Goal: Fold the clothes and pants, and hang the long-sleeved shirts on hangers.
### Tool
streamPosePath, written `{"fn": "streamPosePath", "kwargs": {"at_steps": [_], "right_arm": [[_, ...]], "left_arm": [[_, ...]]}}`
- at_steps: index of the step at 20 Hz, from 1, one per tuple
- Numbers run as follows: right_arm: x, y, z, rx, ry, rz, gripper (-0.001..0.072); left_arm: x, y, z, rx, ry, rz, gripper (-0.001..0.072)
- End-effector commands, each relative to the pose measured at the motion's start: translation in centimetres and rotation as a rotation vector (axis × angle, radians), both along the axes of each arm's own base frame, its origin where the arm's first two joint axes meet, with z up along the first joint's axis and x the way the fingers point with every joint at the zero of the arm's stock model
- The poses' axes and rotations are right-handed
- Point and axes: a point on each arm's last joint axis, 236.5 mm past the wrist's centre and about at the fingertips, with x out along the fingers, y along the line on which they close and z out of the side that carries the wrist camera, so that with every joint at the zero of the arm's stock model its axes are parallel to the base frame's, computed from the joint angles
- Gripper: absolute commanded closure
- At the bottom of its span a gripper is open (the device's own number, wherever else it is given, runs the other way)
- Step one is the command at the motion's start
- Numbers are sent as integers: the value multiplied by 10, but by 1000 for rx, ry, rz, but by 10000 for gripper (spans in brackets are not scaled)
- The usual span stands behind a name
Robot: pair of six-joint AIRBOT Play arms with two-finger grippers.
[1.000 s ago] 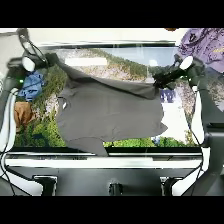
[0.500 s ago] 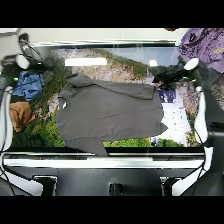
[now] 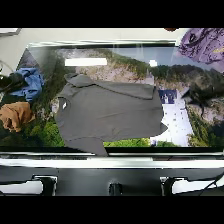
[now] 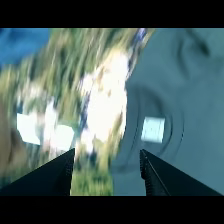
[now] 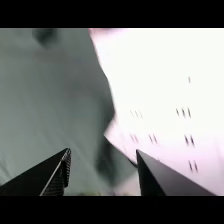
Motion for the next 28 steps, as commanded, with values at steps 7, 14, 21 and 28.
{"fn": "streamPosePath", "kwargs": {"at_steps": [7, 14, 21, 28], "right_arm": [[-67, 42, -92, 215, 106, 63, 160], [-69, 46, -101, 240, 116, 73, 168], [-89, 58, -112, 279, 176, 64, 190], [-84, 70, -128, 207, 172, 96, 453]], "left_arm": [[-57, -10, -45, -120, 134, 41, 255], [-53, -8, -46, -115, 122, 47, 254], [-47, -11, -46, -138, 108, 64, 254], [-51, -14, -48, -147, 128, 60, 255]]}}
